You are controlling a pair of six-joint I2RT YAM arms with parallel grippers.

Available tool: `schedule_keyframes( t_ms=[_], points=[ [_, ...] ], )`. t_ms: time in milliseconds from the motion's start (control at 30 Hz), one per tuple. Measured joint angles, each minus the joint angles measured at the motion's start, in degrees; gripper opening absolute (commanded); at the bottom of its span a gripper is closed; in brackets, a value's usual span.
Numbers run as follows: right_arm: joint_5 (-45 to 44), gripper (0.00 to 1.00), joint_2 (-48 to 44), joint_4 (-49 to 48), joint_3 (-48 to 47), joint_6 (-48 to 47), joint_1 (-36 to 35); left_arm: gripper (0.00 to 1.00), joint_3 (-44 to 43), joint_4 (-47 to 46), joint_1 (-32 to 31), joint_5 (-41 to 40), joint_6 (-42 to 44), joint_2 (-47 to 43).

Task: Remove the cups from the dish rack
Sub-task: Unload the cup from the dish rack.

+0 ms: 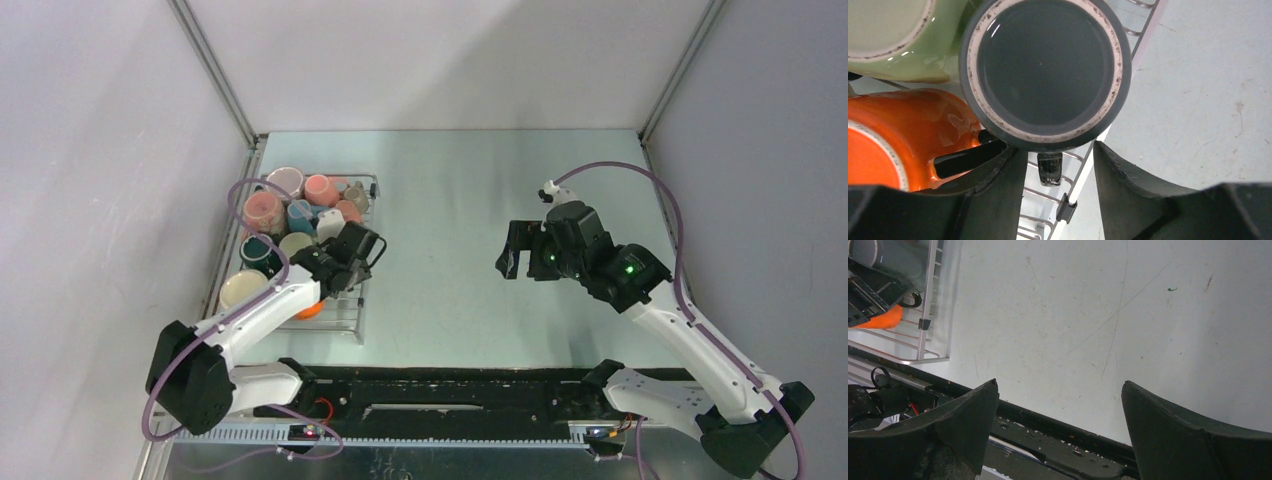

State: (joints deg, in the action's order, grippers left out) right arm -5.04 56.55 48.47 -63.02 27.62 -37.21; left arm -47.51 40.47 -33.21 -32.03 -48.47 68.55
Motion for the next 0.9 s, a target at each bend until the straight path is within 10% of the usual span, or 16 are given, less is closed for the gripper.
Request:
schedule_keyframes(
  t_ms=[900],
  points=[
    [0.2, 0.99, 0.2, -0.5, 0.9, 0.0, 0.0, 0.01, 2.7, -3.1, 0.4, 0.0, 0.0, 2.7]
  ],
)
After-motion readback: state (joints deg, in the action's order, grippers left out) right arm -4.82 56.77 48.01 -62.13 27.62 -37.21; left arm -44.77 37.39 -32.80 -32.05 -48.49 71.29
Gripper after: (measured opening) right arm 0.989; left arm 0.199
